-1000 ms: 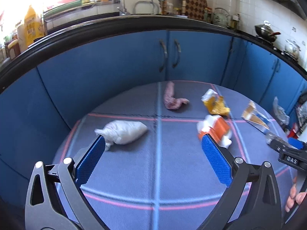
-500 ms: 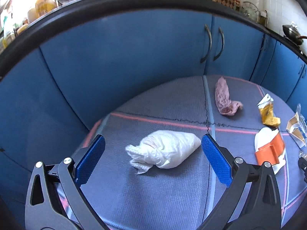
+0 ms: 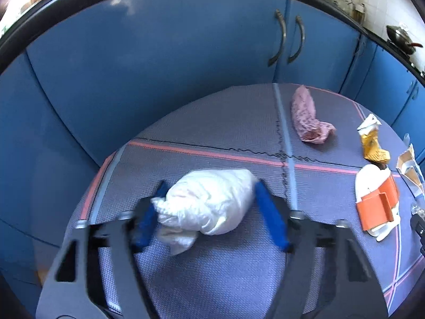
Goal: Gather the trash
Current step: 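Grasp the white plastic bag bundle with the left tool while the right tool grasps the silver blister pack, then carry the white bag and silver blister pack over the black bin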
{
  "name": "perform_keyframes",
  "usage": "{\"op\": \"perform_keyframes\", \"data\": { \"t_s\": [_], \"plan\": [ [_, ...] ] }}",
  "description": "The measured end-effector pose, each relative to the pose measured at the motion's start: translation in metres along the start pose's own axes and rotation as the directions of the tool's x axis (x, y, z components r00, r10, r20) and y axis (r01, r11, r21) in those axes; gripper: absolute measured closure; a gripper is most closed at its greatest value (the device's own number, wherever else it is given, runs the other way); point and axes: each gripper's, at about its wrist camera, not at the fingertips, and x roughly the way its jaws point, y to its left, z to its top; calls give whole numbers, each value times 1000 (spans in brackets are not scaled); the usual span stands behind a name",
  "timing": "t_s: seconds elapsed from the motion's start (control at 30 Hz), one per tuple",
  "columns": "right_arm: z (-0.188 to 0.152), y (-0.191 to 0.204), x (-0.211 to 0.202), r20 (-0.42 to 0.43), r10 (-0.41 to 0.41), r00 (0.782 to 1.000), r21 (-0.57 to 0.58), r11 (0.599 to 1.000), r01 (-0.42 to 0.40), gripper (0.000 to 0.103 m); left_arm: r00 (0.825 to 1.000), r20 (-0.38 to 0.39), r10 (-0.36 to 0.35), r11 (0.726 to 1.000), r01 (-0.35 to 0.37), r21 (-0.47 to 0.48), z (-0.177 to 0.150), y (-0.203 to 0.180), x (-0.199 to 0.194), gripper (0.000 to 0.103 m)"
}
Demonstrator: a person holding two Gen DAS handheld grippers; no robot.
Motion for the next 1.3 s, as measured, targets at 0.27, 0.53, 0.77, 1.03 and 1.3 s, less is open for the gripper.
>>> {"op": "perform_keyframes", "data": {
  "t_s": [0.27,0.53,0.77,1.03,1.3],
  "plan": [
    [-2,-2,-24,24,2,1000,-7,1000,-2,34,1000,-13,-24,1000,25,6,-8,-4,-16,71],
    [-12,-3,-61,55,11,998,-9,1000,-11,33,998,33,-50,998,49,29,-20,-9,-61,73],
    [-25,-11,-112,100,25,995,-13,1000,-24,33,995,71,-64,997,60,55,-40,-13,-117,73],
    [-43,-20,-170,167,43,985,-20,999,-40,33,990,106,-93,991,82,102,-63,-31,-177,73],
    [-63,-28,-223,238,66,969,-56,997,-54,33,979,158,-131,981,105,166,-84,-63,-233,73]
  ]
}}
